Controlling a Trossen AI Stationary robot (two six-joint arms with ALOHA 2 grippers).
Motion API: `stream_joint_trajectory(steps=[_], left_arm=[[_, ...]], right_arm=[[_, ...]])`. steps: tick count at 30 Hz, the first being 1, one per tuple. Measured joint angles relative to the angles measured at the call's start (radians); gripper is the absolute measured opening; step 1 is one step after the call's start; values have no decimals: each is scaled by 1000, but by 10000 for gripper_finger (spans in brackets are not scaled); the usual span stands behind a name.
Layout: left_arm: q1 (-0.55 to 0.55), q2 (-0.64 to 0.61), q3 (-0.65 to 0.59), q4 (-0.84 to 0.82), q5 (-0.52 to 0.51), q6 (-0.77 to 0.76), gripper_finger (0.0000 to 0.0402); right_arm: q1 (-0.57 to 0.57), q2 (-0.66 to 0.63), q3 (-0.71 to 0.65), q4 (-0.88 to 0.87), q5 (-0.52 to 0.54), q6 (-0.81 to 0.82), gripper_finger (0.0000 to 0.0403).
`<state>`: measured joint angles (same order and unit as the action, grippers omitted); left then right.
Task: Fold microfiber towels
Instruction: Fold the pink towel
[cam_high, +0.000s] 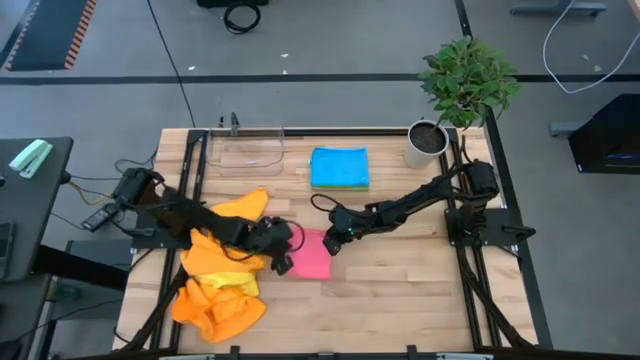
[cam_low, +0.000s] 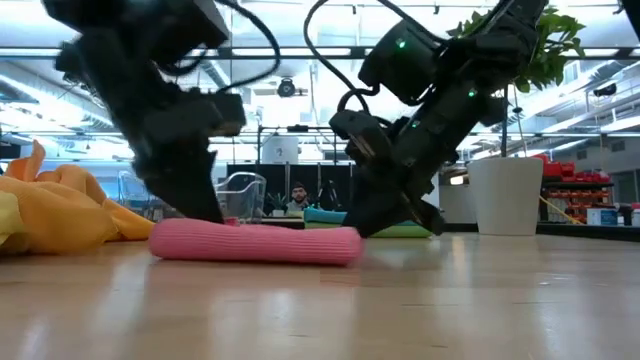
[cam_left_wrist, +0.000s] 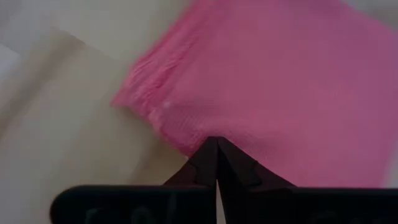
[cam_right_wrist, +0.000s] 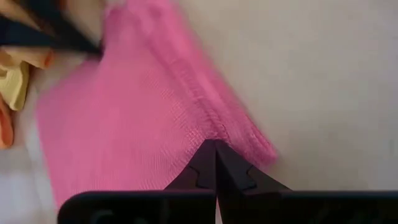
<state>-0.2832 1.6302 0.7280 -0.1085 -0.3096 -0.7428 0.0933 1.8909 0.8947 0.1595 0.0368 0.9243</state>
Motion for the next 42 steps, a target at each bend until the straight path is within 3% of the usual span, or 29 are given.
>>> stream_joint_trajectory(steps=[7, 11, 14, 18, 23, 28, 36, 42], left_arm=[[208, 10, 21, 13, -12, 185, 6], [299, -38, 80, 0, 13, 288, 15], [309, -95, 118, 6, 90, 332, 32], [241, -132, 124, 6, 184, 335, 41], [111, -92, 96, 3, 185, 231, 18], [28, -3, 95, -8, 139, 85, 11], [64, 109, 98, -2, 130, -29, 6], [163, 133, 144, -7, 130, 172, 23]], right_arm=[[92, -90, -4, -146, 14, 325, 0], [147, -170, -3, -140, 52, 379, 0], [158, -248, -2, -169, 115, 335, 0], [118, -311, 0, -323, 141, 217, 0], [31, -259, -2, -362, 37, 44, 0], [-1, -180, -30, -350, 4, -23, 0], [81, -132, -71, -202, -42, -50, 0], [162, -162, -71, -264, -140, -80, 0]])
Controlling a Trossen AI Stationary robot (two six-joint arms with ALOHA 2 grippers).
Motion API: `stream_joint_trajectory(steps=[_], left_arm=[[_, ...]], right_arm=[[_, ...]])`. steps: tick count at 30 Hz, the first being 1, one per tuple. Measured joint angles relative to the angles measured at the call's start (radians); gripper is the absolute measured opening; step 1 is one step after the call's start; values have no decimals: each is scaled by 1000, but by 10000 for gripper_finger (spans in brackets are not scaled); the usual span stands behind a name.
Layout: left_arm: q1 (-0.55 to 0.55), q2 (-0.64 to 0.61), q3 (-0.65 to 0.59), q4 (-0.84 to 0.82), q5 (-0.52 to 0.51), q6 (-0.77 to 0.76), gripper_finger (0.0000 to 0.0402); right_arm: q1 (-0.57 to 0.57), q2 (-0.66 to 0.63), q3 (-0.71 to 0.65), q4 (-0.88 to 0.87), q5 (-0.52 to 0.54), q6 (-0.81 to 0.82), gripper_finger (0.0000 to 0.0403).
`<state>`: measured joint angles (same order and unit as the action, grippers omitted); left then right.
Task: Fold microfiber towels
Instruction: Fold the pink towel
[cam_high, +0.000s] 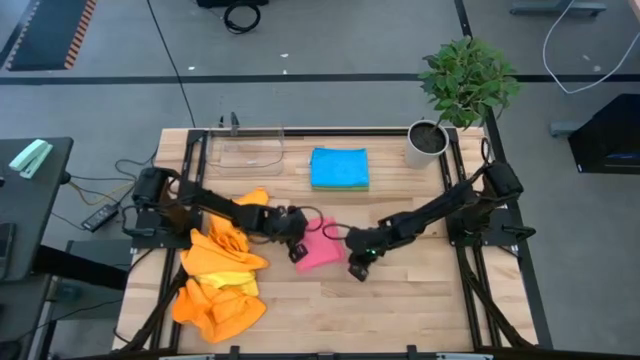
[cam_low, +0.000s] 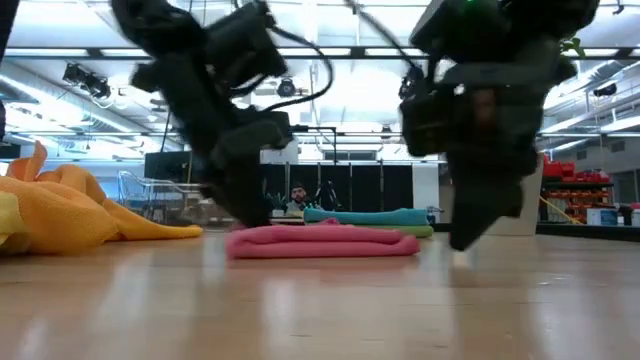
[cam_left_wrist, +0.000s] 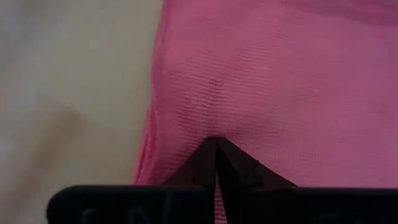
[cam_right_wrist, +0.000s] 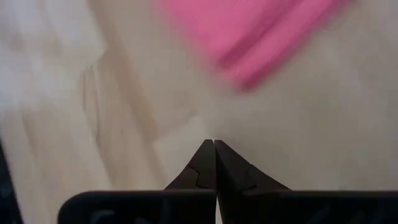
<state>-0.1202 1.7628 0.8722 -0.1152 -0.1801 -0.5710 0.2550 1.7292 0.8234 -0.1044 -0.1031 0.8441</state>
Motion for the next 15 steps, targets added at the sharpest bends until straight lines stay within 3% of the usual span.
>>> stream_joint_trajectory(steps=[5, 8, 11, 15], left_arm=[[69, -28, 127, -27, 39, 145, 21], [74, -37, 209, -134, 85, 204, 13], [52, -40, 279, -292, 94, 185, 9], [-30, -54, 259, -381, 82, 199, 23]], right_arm=[[12, -90, 1, -97, 29, -58, 1], [9, -150, 1, -91, 79, -130, 7], [10, -189, 1, -90, 173, -186, 20], [21, -202, 2, -81, 249, -344, 39]])
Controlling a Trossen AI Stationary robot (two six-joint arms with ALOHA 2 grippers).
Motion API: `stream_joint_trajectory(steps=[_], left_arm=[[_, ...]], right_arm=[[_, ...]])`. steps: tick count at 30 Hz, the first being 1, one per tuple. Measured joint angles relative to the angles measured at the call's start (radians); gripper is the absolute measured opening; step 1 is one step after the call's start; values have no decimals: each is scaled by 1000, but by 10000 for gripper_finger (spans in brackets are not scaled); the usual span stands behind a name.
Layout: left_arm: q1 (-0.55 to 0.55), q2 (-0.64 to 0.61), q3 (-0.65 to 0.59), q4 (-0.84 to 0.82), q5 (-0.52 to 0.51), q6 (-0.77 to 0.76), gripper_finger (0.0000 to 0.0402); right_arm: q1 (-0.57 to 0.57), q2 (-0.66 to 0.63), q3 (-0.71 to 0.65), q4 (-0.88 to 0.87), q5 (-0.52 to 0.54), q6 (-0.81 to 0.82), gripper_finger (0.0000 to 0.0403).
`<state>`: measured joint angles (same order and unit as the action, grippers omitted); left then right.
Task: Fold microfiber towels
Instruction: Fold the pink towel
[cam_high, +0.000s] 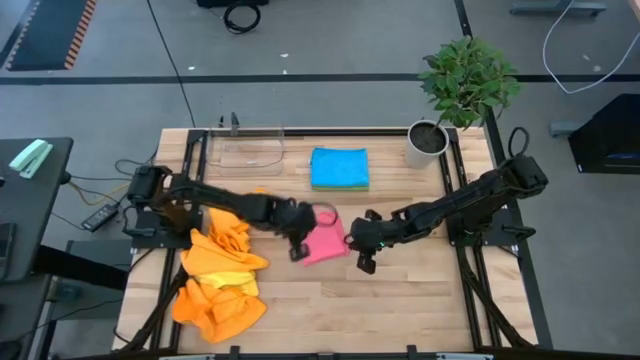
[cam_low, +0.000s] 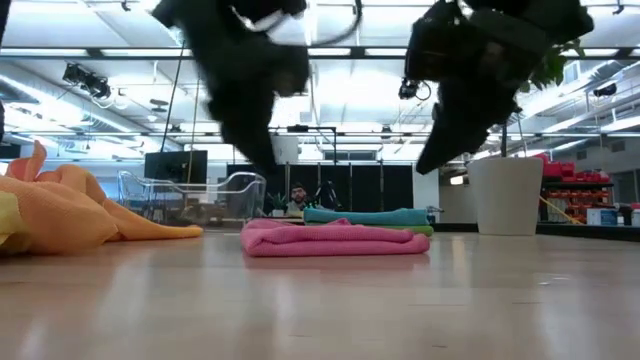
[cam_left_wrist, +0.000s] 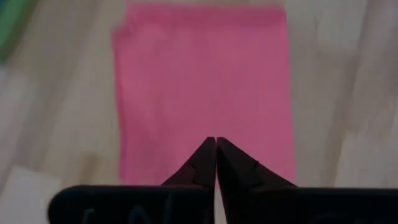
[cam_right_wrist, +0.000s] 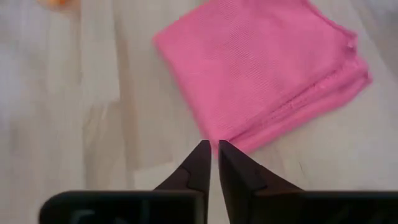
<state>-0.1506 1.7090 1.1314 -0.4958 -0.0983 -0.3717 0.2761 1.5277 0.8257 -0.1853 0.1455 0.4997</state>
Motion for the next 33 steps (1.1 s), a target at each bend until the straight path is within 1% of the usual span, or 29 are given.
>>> stream_joint_trajectory(steps=[4, 6, 10, 12, 14, 16, 18, 21, 26, 28, 33], left_arm=[[-134, -3, -47, 30, -48, 77, 57], [-197, 13, -65, 104, -92, 163, 76], [-286, 30, -119, 274, -236, 384, 122], [-307, 31, -144, 327, -312, 420, 148], [-308, 46, -150, 376, -330, 378, 175], [-310, 53, -159, 367, -336, 309, 200], [-311, 80, -157, 383, -340, 258, 221], [-320, 113, -156, 378, -339, 225, 241], [-332, 159, -155, 377, -337, 172, 248], [-331, 157, -155, 372, -333, 170, 245], [-325, 164, -155, 375, -324, 136, 233]], right_arm=[[33, 24, 0, 10, 35, -203, 70], [46, 44, 0, 46, 47, -281, 91], [64, 113, 0, 127, 84, -374, 141], [70, 146, 0, 154, 117, -416, 165], [75, 162, 2, 145, 161, -445, 185], [74, 178, 2, 155, 186, -460, 198], [73, 180, 1, 135, 195, -480, 205], [69, 192, 3, 153, 193, -519, 207], [69, 211, 1, 183, 156, -577, 205], [67, 222, 2, 205, 145, -584, 205], [58, 230, 2, 198, 129, -609, 204]])
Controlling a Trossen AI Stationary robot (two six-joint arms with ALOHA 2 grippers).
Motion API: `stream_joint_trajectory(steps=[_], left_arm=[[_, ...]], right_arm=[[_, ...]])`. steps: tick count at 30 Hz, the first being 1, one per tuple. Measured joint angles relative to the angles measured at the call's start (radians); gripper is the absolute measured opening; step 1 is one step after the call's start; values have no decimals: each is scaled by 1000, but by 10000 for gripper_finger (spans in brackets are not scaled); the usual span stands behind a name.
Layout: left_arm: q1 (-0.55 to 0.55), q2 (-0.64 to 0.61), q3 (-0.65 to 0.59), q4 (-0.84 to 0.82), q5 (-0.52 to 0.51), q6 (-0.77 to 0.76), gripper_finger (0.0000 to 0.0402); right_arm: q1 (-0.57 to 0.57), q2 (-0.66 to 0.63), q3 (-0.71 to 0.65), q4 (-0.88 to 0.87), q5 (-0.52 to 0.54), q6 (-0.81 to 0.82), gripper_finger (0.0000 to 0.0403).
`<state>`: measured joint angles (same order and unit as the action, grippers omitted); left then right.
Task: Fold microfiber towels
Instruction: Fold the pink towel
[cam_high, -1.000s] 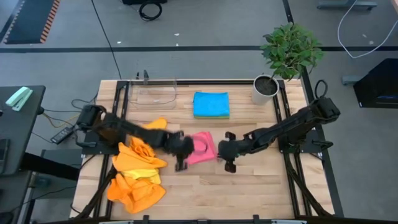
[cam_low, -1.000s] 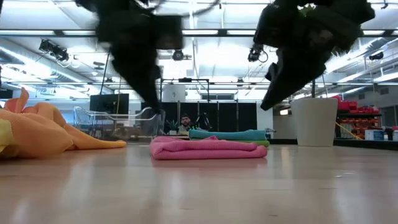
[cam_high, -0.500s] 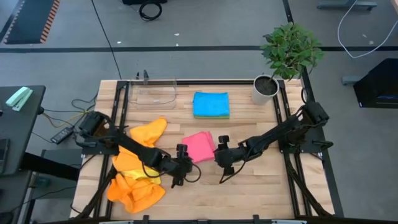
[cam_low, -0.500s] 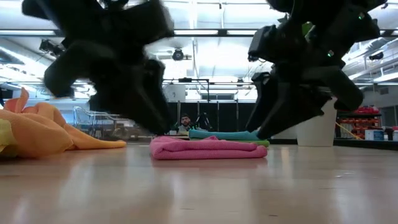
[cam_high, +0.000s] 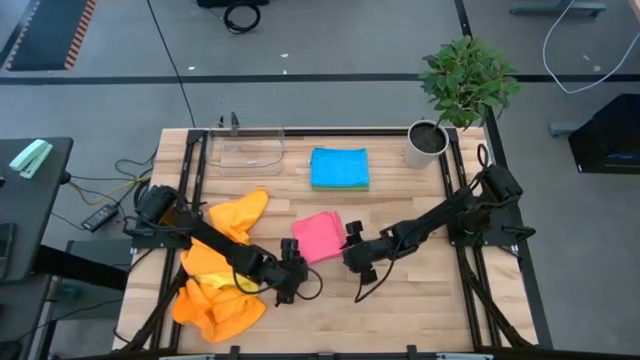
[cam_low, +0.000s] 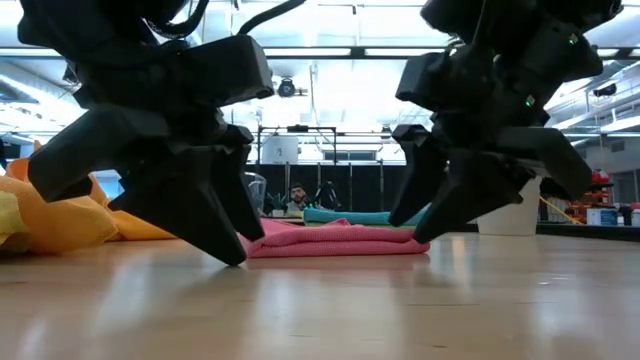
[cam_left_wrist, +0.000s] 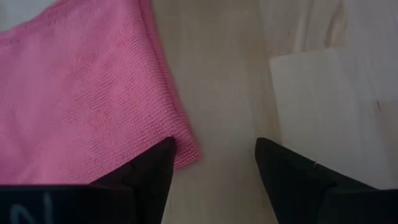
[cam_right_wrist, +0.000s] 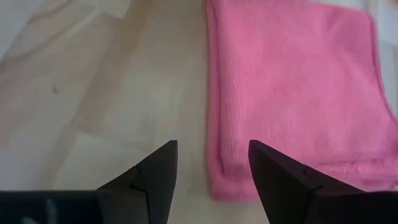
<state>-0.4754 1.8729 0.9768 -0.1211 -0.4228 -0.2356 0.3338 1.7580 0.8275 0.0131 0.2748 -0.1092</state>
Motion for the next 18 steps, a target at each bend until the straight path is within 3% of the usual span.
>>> stream_joint_trajectory(steps=[10, 18], left_arm=[[1, -15, -2, -14, -3, -23, 220], [20, -5, -2, -12, -17, -99, 216]], right_arm=[[-64, -1, -38, 5, -90, 16, 201], [-63, -2, -59, 32, -116, 37, 157]])
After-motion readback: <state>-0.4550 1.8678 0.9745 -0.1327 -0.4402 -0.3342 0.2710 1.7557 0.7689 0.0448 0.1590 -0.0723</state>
